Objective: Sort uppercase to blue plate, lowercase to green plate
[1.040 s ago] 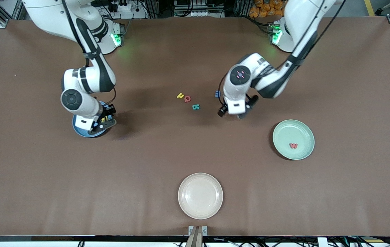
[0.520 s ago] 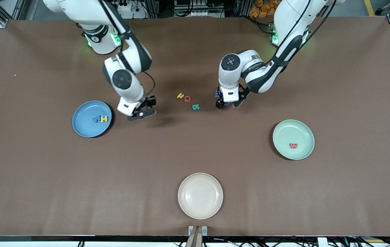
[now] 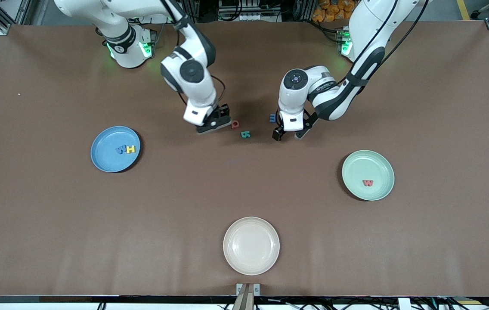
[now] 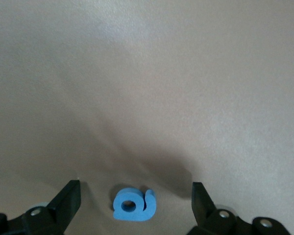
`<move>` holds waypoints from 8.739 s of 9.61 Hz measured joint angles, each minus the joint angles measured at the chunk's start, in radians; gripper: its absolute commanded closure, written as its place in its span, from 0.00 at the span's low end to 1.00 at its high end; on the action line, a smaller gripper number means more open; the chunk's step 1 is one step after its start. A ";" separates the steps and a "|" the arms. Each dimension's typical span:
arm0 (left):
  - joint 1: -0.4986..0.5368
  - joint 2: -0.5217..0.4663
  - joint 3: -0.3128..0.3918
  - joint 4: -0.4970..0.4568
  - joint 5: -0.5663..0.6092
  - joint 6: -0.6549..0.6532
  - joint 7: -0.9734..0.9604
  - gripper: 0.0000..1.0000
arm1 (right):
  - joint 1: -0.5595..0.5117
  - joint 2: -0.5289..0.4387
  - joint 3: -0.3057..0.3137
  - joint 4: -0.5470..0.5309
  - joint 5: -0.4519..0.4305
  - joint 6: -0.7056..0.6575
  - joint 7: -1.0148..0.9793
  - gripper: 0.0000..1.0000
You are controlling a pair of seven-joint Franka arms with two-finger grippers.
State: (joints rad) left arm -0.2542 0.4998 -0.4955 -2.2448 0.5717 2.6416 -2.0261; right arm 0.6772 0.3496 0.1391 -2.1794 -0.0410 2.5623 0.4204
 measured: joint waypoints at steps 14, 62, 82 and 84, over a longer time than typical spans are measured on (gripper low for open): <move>-0.010 -0.001 -0.006 -0.006 0.031 0.010 -0.010 1.00 | 0.101 0.156 0.001 0.052 -0.094 0.209 -0.171 0.32; 0.089 -0.013 -0.223 0.052 0.011 -0.218 0.929 0.00 | -0.186 -0.054 -0.199 -0.038 0.109 -0.209 -0.688 0.31; 0.077 0.103 -0.239 0.062 0.014 -0.163 0.949 1.00 | 0.010 0.052 -0.038 0.103 0.009 -0.067 0.158 0.33; 0.070 0.099 -0.240 0.068 0.014 -0.168 0.933 1.00 | 0.031 0.075 -0.038 0.118 -0.046 -0.057 0.187 0.33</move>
State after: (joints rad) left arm -0.1844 0.5987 -0.7355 -2.1772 0.5853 2.4739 -1.0936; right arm 0.7085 0.4246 0.1013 -2.0613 -0.0870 2.5053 0.6077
